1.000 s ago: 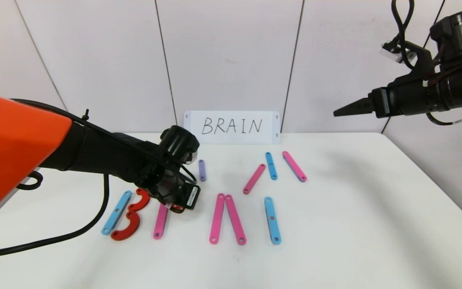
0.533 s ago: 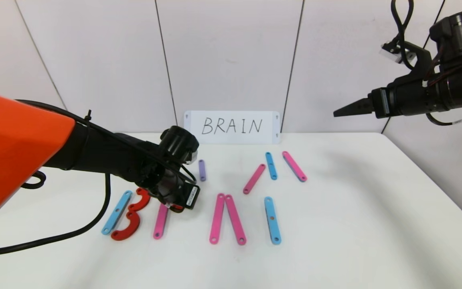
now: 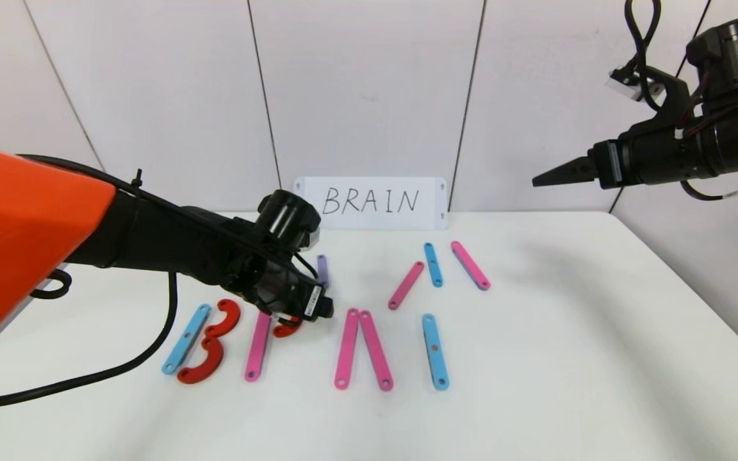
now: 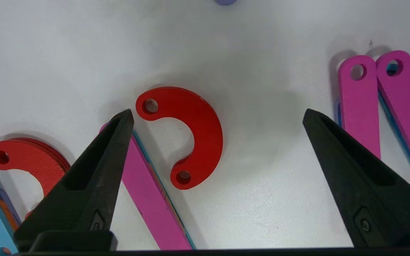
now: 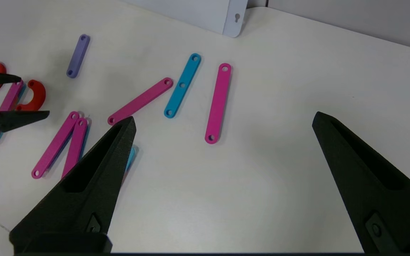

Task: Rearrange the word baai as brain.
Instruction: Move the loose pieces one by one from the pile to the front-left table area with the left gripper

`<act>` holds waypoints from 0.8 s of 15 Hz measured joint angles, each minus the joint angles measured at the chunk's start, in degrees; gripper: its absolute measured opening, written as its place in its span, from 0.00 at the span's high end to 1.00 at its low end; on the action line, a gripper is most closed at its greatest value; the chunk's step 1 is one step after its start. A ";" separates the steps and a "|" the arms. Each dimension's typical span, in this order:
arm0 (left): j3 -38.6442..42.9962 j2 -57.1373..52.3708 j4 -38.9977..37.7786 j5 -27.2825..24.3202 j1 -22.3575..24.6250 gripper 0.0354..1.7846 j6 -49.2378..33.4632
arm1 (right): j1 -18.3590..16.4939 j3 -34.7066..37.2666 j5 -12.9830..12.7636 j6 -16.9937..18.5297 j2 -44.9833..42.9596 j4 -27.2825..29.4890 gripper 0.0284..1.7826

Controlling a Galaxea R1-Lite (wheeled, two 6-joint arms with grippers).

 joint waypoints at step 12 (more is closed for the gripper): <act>-14.88 8.87 -0.38 6.31 0.63 0.02 -12.52 | -0.02 0.00 0.00 0.00 0.09 -0.06 0.03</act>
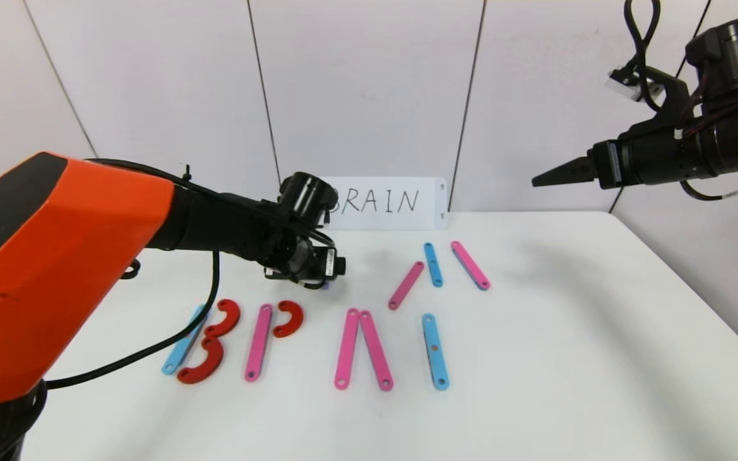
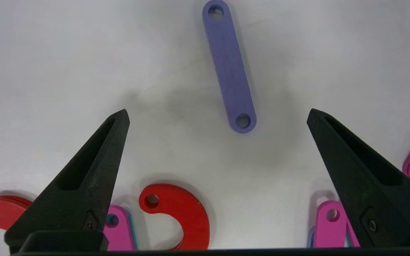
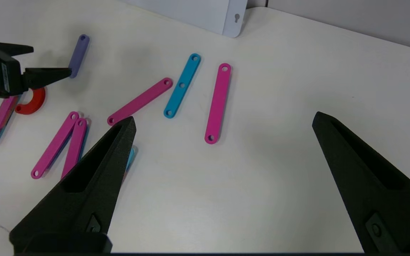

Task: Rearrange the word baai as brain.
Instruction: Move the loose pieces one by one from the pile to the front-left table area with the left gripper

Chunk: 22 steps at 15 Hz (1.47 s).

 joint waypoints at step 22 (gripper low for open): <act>-8.24 7.83 1.82 4.66 0.33 0.86 -1.90 | 0.24 0.44 0.05 -0.35 -0.27 0.00 0.03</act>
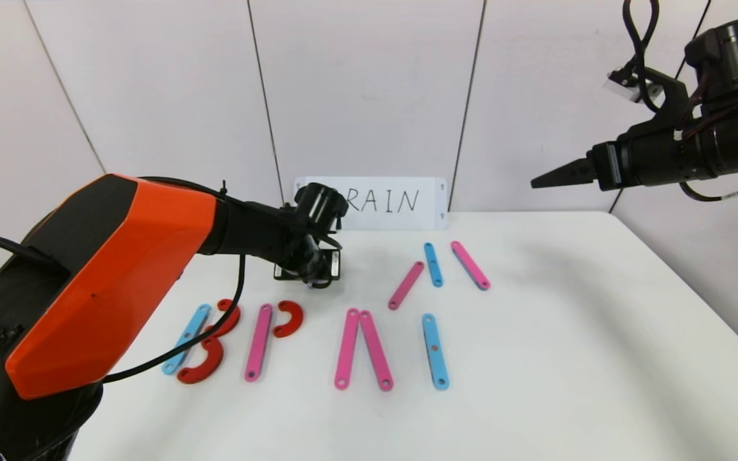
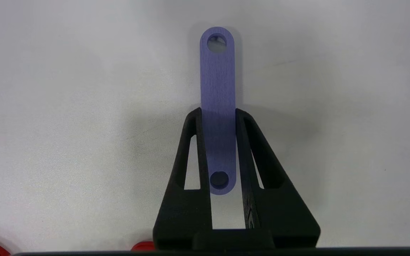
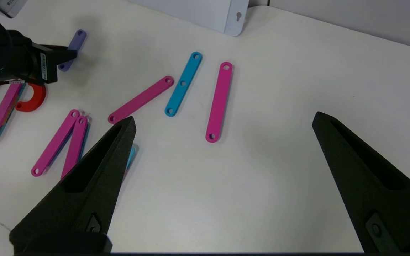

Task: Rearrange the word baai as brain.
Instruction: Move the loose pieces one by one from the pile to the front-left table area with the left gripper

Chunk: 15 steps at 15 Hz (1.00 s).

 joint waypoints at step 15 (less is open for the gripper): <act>17.64 -19.41 12.41 9.76 -9.31 0.86 -28.66 | 0.12 0.00 -0.02 0.00 -0.04 0.04 0.03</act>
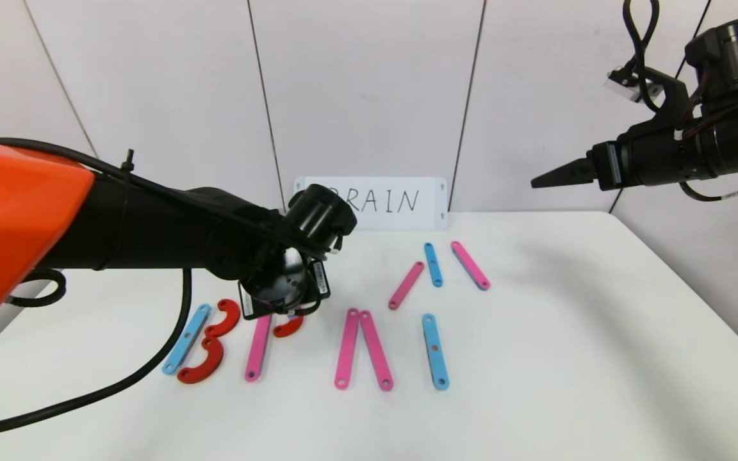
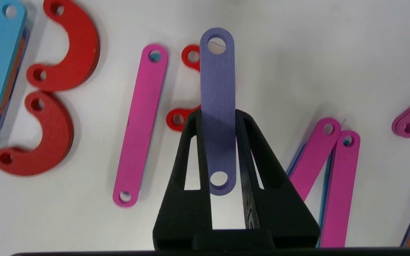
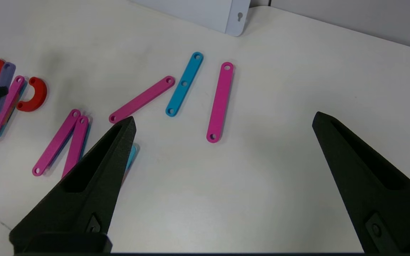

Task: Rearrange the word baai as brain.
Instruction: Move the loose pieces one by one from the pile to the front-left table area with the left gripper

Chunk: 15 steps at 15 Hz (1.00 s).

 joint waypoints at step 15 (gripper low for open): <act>9.72 -1.67 1.54 2.52 -5.96 0.86 -16.31 | 0.16 0.09 -0.02 -0.05 0.20 0.02 0.03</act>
